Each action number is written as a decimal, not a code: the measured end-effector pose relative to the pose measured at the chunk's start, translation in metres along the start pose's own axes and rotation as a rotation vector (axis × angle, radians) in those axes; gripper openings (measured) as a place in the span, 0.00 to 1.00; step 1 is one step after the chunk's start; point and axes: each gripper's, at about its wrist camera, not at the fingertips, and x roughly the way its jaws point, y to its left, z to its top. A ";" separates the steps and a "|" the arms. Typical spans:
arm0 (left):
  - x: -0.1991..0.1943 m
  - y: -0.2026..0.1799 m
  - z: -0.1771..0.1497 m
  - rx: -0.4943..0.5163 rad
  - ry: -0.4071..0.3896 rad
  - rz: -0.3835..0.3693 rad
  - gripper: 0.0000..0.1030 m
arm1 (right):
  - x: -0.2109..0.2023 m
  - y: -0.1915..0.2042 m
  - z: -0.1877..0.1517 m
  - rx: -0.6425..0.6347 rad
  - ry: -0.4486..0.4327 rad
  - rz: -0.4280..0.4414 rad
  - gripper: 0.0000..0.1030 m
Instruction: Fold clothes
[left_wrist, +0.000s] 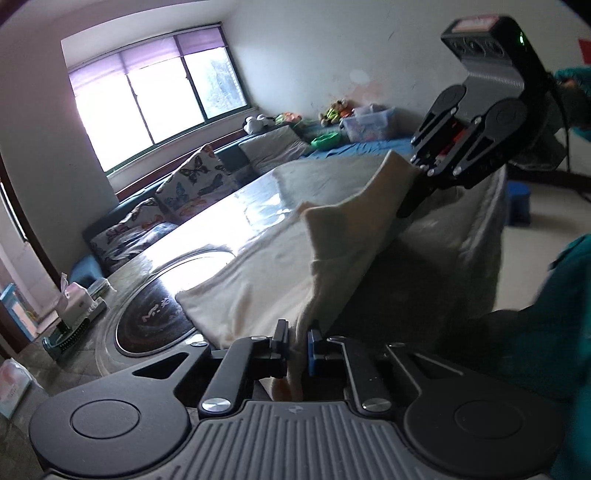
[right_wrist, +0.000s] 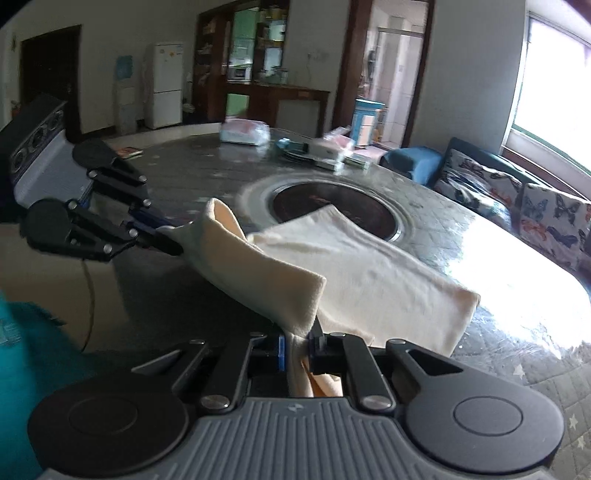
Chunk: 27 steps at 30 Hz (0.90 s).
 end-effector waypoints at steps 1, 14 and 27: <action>-0.005 0.000 0.002 -0.009 -0.005 -0.003 0.10 | -0.004 0.001 0.001 -0.002 0.002 0.004 0.09; 0.053 0.050 0.035 -0.108 -0.009 0.069 0.10 | 0.006 -0.034 0.032 0.054 0.011 0.005 0.09; 0.182 0.112 0.054 -0.267 0.168 0.167 0.10 | 0.099 -0.116 0.054 0.166 0.056 -0.082 0.10</action>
